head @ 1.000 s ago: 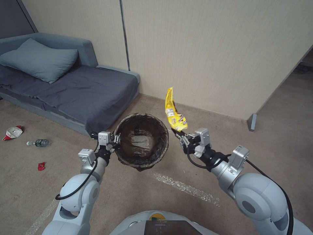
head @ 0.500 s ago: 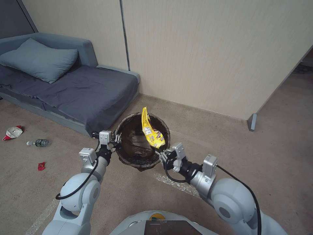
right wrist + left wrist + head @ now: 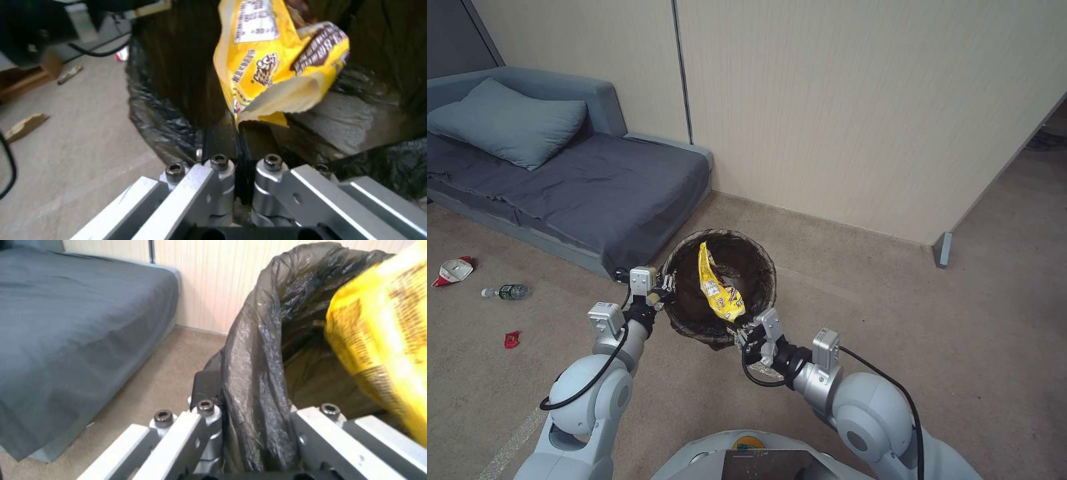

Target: Pick up the trash bin, then pick up the garbage from the floor and place it into the trash bin.

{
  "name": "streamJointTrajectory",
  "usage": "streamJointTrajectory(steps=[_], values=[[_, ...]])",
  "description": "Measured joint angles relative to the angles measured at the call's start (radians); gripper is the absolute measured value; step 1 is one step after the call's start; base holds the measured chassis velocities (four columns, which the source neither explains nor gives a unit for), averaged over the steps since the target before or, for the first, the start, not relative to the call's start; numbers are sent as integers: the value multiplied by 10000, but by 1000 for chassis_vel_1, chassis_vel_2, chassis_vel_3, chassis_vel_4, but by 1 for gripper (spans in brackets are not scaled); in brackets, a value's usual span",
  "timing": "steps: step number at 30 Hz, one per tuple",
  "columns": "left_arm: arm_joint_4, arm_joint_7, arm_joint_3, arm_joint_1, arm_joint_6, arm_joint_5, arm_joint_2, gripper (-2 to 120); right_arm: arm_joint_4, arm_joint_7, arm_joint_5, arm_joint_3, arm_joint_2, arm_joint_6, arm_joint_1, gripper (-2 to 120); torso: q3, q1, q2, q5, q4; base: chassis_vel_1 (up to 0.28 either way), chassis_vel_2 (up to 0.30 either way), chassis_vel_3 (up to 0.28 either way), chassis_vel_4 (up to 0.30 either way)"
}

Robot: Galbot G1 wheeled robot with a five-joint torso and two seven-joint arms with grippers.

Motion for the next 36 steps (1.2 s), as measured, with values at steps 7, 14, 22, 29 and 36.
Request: streamJointTrajectory(steps=[7,14,22,29,36], values=[[-69,-3,39,30,9,60,-25,7,-83,340,-52,-53,200,-4,-10,25,0,0,0,0,0,0,0,0,0],[-106,15,33,81,17,71,-21,7,-82,549,-81,-37,425,10,-39,52,0,0,0,0,0,0,0,0,0],[-165,41,71,96,83,139,-23,7,130,556,-151,242,528,45,-156,82,0,0,0,1,0,0,0,0,0],[-142,58,40,107,86,273,-30,7,702,465,-192,836,683,137,-368,99,0,0,0,1,1,0,0,0,0],[-99,106,-38,165,64,388,-35,7,1567,167,-633,2380,1137,656,-801,100,0,0,0,0,2,0,0,0,0]])
